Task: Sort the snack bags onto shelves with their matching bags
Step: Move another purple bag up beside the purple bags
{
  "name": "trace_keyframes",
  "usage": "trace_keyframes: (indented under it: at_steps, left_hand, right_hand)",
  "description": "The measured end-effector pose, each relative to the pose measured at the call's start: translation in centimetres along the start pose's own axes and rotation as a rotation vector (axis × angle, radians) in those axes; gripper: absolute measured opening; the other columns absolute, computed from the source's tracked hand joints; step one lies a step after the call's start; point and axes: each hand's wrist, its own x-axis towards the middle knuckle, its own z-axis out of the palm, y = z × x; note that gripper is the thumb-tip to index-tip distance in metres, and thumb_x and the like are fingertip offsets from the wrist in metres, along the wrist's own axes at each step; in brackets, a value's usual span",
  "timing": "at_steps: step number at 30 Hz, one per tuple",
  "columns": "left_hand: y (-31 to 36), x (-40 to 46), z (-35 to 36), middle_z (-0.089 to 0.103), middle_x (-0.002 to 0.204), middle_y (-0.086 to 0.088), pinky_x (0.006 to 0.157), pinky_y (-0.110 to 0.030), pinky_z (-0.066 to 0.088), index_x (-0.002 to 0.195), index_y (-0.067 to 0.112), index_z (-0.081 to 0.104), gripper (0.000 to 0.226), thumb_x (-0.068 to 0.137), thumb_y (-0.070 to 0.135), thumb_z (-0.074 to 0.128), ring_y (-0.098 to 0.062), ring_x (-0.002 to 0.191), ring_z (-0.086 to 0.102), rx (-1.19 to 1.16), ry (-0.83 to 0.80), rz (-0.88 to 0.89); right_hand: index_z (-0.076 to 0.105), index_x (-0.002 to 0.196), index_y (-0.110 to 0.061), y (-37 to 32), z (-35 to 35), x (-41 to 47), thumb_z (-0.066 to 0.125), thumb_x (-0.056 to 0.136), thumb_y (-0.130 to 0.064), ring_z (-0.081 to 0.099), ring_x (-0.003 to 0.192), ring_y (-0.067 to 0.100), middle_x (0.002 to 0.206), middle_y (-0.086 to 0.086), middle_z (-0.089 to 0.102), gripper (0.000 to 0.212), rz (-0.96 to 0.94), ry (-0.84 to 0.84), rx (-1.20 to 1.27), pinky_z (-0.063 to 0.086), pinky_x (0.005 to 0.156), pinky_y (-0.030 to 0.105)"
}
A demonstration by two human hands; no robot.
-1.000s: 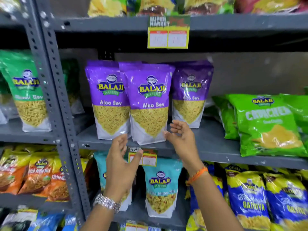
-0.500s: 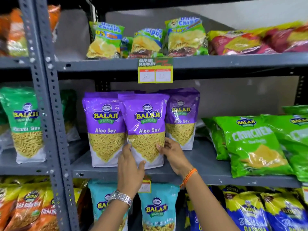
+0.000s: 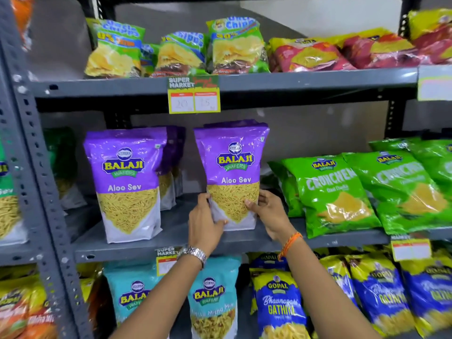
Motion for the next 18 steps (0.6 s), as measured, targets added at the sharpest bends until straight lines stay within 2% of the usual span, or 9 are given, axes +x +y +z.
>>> trace_keyframes:
  at_steps: [4,7,11,15,18]
  left_hand:
    - [-0.7,0.2,0.4,0.07,0.114,-0.016,0.08,-0.043,0.057,0.133,0.015,0.044,0.076,0.07,0.013,0.087,-0.036,0.103,0.068,-0.003,-0.006,0.007]
    - [-0.7,0.3,0.5,0.068,0.119,-0.015,0.082,-0.049,0.059,0.134,0.017,0.043,0.077,0.071,0.015,0.087,-0.035,0.105,0.067,-0.016,-0.016,0.001]
    - [-0.7,0.4,0.4,0.066,0.123,-0.016,0.085,-0.049,0.06,0.135,0.017,0.043,0.076,0.073,0.014,0.087,-0.034,0.108,0.067,-0.053,-0.029,0.004]
    - [-1.1,0.3,0.6,0.066,0.122,-0.015,0.083,-0.049,0.06,0.135,0.018,0.042,0.078,0.072,0.016,0.088,-0.034,0.106,0.067,-0.067,-0.022,0.001]
    - [-1.4,0.5,0.8,0.066,0.122,-0.015,0.084,-0.049,0.06,0.137,0.019,0.042,0.08,0.071,0.017,0.088,-0.034,0.106,0.068,-0.066,-0.017,0.011]
  right_hand:
    - [0.064,0.115,-0.003,0.3,0.0,-0.4,0.072,0.085,0.002,0.073,0.088,0.007,0.102,0.005,0.075,0.031,0.017,0.02,0.0,0.06,0.075,0.021]
    - [0.062,0.12,0.0,0.2,0.1,-0.5,0.072,0.086,0.001,0.073,0.092,0.01,0.106,0.007,0.074,0.035,0.034,0.044,0.001,0.061,0.078,0.023]
    - [0.06,0.122,0.0,0.3,0.1,-0.6,0.072,0.086,-0.001,0.071,0.099,0.017,0.109,0.008,0.073,0.038,0.037,0.064,-0.019,0.06,0.084,0.029]
    - [0.056,0.126,0.001,0.2,-0.1,-0.6,0.071,0.087,-0.001,0.07,0.098,0.015,0.112,0.01,0.071,0.041,0.054,0.066,-0.031,0.06,0.08,0.024]
    - [0.053,0.128,0.003,0.1,-0.2,-0.3,0.073,0.085,-0.002,0.068,0.108,0.027,0.121,0.019,0.069,0.048,0.072,0.092,-0.045,0.059,0.084,0.031]
